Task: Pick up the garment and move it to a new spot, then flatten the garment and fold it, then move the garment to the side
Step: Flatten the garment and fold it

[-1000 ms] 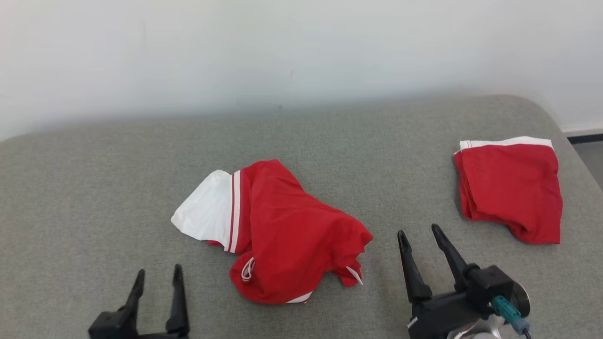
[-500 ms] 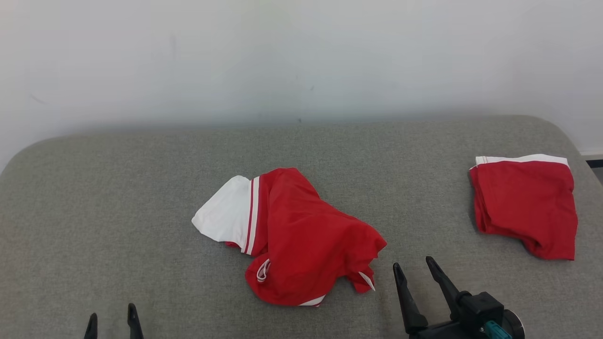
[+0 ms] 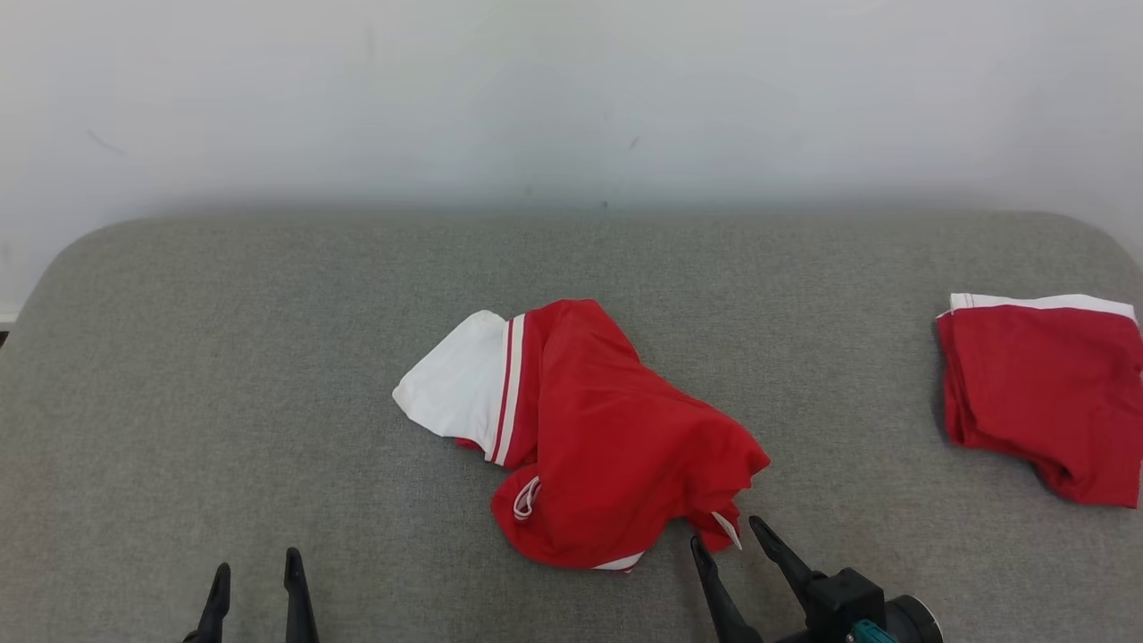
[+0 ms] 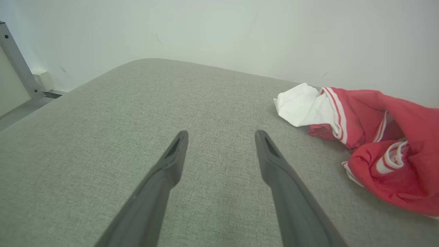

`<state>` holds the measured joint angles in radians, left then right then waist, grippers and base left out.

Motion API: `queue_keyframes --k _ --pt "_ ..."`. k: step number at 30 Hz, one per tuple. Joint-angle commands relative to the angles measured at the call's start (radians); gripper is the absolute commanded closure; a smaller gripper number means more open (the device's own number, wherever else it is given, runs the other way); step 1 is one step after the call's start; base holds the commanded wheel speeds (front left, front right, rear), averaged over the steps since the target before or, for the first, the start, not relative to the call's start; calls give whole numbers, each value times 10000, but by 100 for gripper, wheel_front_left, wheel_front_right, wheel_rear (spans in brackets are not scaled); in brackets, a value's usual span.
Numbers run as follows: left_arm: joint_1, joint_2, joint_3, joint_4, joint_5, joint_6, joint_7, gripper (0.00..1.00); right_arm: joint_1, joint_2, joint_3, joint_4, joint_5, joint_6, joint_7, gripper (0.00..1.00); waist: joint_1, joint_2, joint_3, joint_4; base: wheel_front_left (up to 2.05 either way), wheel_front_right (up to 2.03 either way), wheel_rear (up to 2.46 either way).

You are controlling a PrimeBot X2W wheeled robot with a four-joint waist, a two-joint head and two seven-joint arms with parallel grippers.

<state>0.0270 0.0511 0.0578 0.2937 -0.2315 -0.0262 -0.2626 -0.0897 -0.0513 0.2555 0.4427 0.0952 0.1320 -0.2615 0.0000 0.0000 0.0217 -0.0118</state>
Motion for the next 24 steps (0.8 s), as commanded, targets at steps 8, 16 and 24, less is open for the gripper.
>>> queue_keyframes --k 8,16,24 --pt "-335 -10 -263 38 -225 66 -30 0 -345 9 -524 255 -469 -24 -45 0 0 0 510 397 0 0 0" --pt "-489 -9 -430 71 -311 77 -30 0 -544 -11 -744 499 -785 -24 -46 69 0 0 711 490 0 0 0" --pt "-488 -10 -525 101 -405 121 -30 0 -505 -17 -489 -810 -347 -24 -47 100 0 0 733 343 0 0 0"
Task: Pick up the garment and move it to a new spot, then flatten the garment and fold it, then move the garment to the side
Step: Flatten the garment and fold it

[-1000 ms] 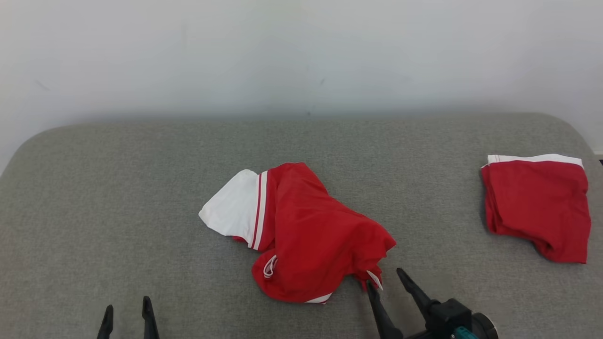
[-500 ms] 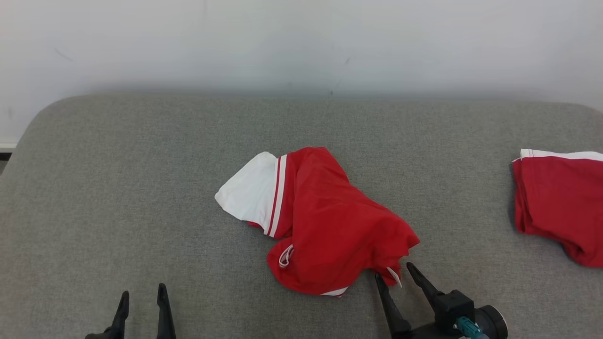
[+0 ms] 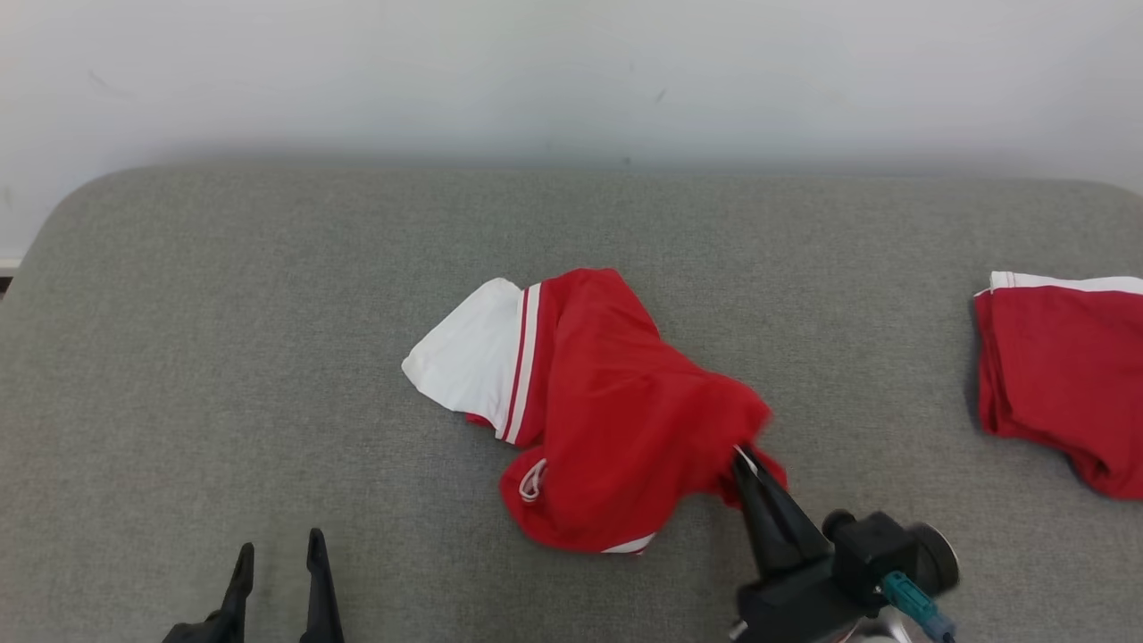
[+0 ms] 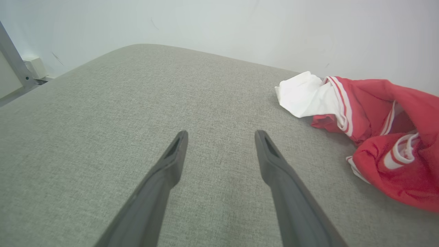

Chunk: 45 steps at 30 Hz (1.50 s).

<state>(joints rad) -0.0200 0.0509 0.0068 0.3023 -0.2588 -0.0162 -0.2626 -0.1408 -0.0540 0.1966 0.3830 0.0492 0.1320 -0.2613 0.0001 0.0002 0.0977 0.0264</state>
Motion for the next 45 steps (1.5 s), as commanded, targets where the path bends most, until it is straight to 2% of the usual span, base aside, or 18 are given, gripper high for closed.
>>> queue_keyframes --k 1,4,7,10,15,18,21,24,27,28,29,30,34,45 --pt "-7 -8 -38 20 -149 27 -30 0 -14 17 415 -840 401 -24 -47 100 -1 -2 -46 -82 0 0 0" --pt "30 -9 -177 177 -130 -59 -30 0 -334 -280 1322 -2498 1163 -24 -48 100 -1 -2 -117 -222 0 0 0" --pt "-69 -8 -382 382 -206 -61 -30 0 -1794 -435 2372 -4107 1797 -24 -48 100 -1 -2 -335 -330 0 0 0" --pt "-182 -6 -656 506 -257 -76 -30 0 -3313 -392 2704 -4545 2080 -24 -46 100 -1 -2 -448 -214 0 0 0" --pt "-261 1 -1123 655 -369 -34 -30 0 -5360 -175 2325 -4512 2512 -24 -40 100 -1 -2 -404 266 0 0 0" --pt "-249 0 -1207 703 -375 -9 -30 0 -5885 -133 2147 -4157 2345 -24 -25 100 -1 -2 -325 443 0 0 0" --pt "-277 -5 -1324 750 -401 -9 -30 0 -6360 -330 1792 -2945 1910 -24 -23 100 -1 -2 -115 681 0 0 0" --pt "-442 -2 -1488 747 -514 20 -30 0 -6343 -801 1516 -1080 1451 -22 -25 100 -1 -2 106 953 0 0 0" --pt "-509 3 -1668 704 -619 66 -30 0 -6050 -1158 1327 1583 1192 -22 36 100 -1 -2 251 1111 0 0 0" --pt "-546 -2 -1723 684 -646 69 -30 0 -6193 -1213 1239 2194 1095 -22 14 67 -1 -2 295 1139 0 0 0" --pt "-588 -2 -1763 661 -658 79 -30 0 -6193 -1216 1120 2695 1138 -22 -10 14 -1 -2 321 1158 0 0 0" --pt "-625 -1 -1797 636 -682 103 -30 0 -6131 -1212 1013 3064 1176 -22 -37 0 -1 -2 331 1153 0 0 0" --pt "-681 -2 -1753 491 -588 114 -30 0 -5441 -1253 703 2925 1190 -24 -37 0 -1 -2 274 900 0 0 0" --pt "-380 1 -1598 59 -314 -133 -30 0 -1631 -1085 -89 -392 1357 -24 -45 0 -1 -2 -472 -125 0 0 0"
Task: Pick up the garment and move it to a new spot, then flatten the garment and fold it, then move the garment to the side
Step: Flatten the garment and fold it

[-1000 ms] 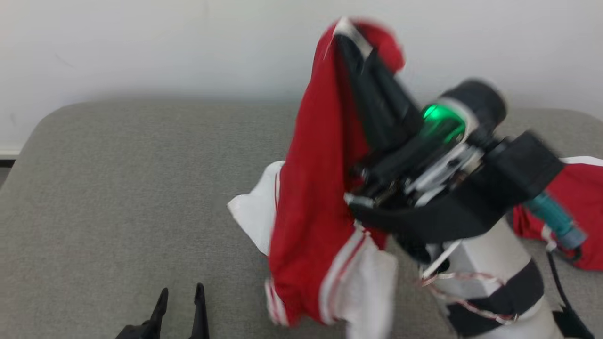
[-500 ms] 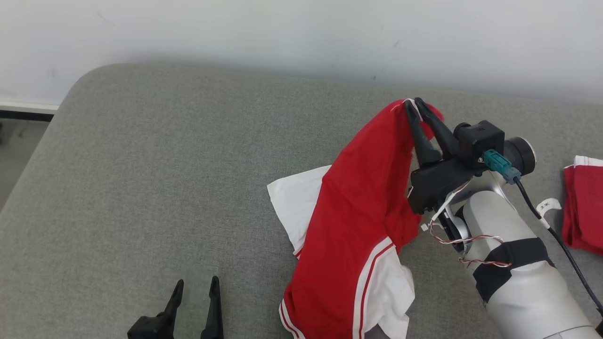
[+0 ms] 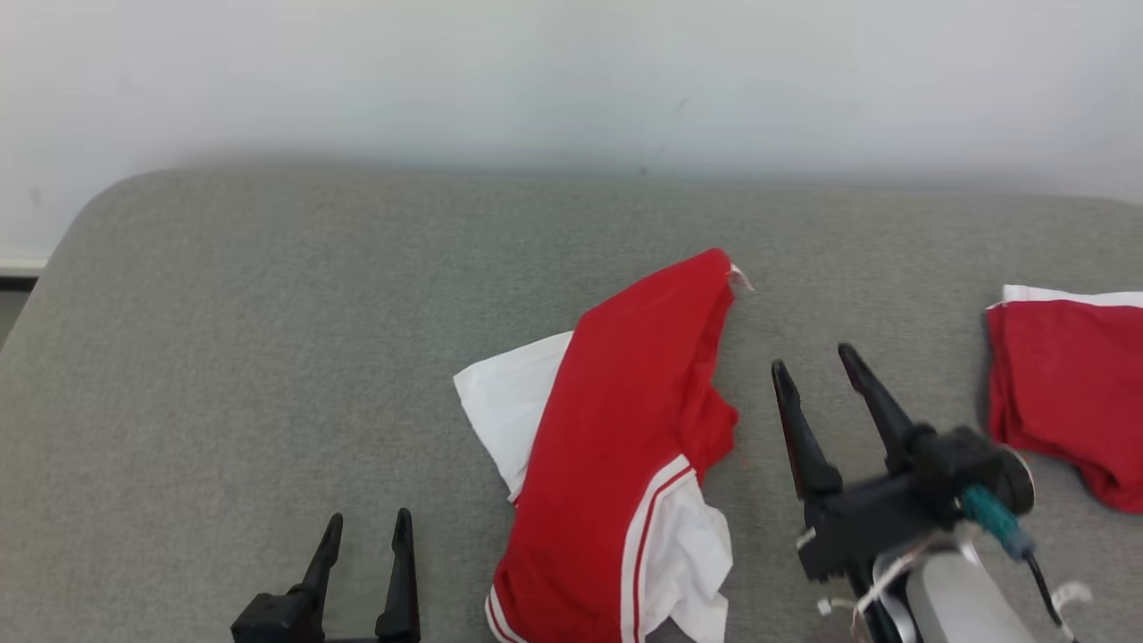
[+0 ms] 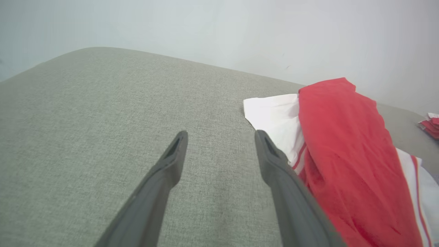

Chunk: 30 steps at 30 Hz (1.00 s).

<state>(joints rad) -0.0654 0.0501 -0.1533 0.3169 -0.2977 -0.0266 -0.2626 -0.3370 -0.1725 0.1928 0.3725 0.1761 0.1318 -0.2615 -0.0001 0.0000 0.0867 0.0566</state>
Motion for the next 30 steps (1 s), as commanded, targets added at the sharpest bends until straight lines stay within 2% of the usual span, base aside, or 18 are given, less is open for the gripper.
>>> queue_keyframes --k 1,8,17,20,25,28,30 --pt "82 7 -63 -139 127 -76 -30 0 683 131 -95 -613 35 -20 -43 0 1 0 -391 -502 0 0 0" --pt "267 8 12 -299 248 34 -30 0 2544 492 -614 -2023 -279 -20 -42 0 1 0 -640 -1040 0 0 0" --pt "413 8 -165 -198 320 21 -30 0 3675 828 -581 -1890 -438 -20 -44 0 1 0 -732 -1279 0 0 0" --pt "302 -8 -841 -307 380 -280 -30 0 3795 843 -748 -1807 -474 -20 -44 0 1 0 -671 -1370 0 0 0" --pt "87 22 -2866 -90 407 -752 -30 0 3564 770 -1029 -1768 -548 -22 -45 0 1 0 -433 -1622 0 0 0" --pt "-101 24 -3724 328 375 -736 -30 0 3454 789 -1088 -1790 -573 -20 -45 0 1 0 -251 -1789 0 0 0" --pt "-251 21 -3975 614 261 -512 -30 0 3375 791 -1084 -1793 -563 -20 -45 0 1 0 -148 -1895 0 0 0"
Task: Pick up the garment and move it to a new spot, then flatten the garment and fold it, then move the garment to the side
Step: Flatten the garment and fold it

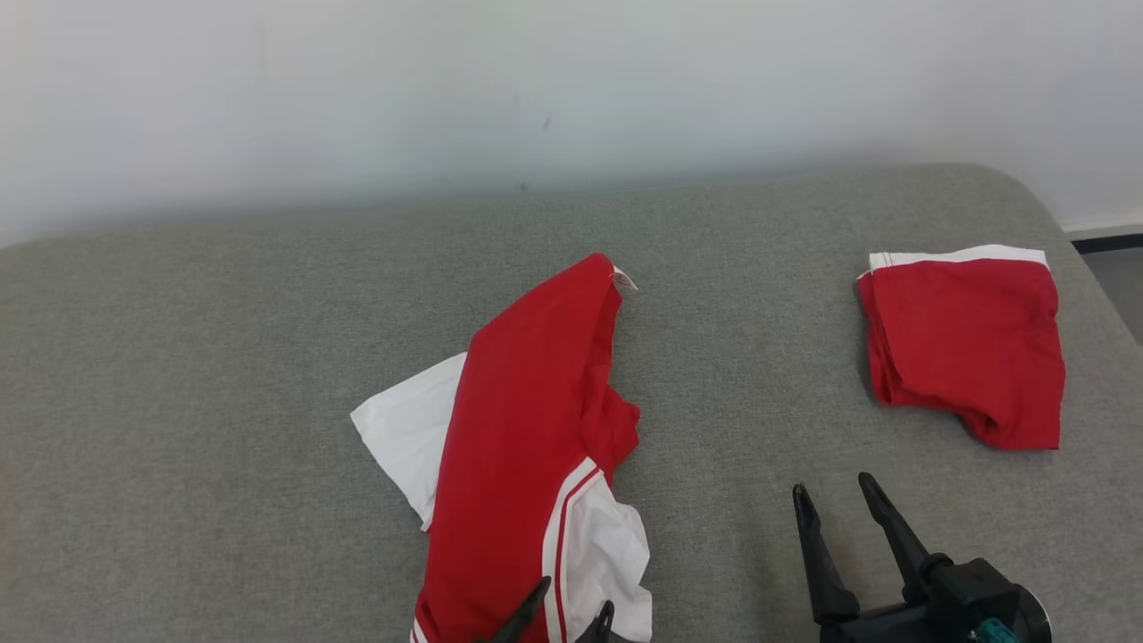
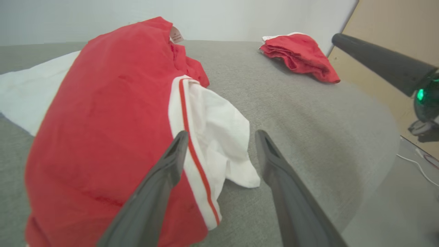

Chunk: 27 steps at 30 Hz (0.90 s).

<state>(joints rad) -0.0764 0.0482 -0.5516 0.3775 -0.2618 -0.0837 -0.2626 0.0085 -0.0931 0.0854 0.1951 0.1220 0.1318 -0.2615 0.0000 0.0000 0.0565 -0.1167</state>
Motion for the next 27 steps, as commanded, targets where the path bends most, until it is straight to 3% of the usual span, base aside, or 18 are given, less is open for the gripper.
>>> queue_keyframes --k 1,8,9,10,11,13,16,23,27 --pt "-221 34 -91 197 -3 240 -30 0 -103 12 -15 -13 21 -20 -45 0 0 0 202 -215 0 0 0" --pt "-776 35 -14 1150 439 1631 -30 1 -350 50 -55 -52 93 -22 -45 0 0 0 472 -444 0 0 0" --pt "-859 32 49 1164 479 1786 -30 30 -366 58 -57 -64 94 -20 -45 0 0 0 496 -450 0 0 0" --pt "-924 32 156 1145 507 1941 -30 81 -391 62 -52 -91 97 -20 -45 0 0 0 529 -453 0 0 0" --pt "-942 32 279 1102 474 2049 -30 100 -418 62 -53 -110 116 -20 -45 0 0 0 554 -450 0 0 0" --pt "-907 34 462 1176 527 2177 -30 100 -464 66 -40 -141 140 -20 -44 0 0 0 615 -430 0 0 0" --pt "-974 35 764 1109 568 2017 -30 100 -501 91 -27 -160 194 -20 -45 0 0 0 684 -367 0 0 0" --pt "-1457 34 1618 -2100 1212 1270 -31 100 -575 214 -1 -173 427 -22 -45 0 0 0 769 46 0 0 0" --pt "-2581 100 2520 -2990 1387 1082 -31 100 -729 250 188 -80 490 -21 -44 0 0 0 888 188 0 0 0"
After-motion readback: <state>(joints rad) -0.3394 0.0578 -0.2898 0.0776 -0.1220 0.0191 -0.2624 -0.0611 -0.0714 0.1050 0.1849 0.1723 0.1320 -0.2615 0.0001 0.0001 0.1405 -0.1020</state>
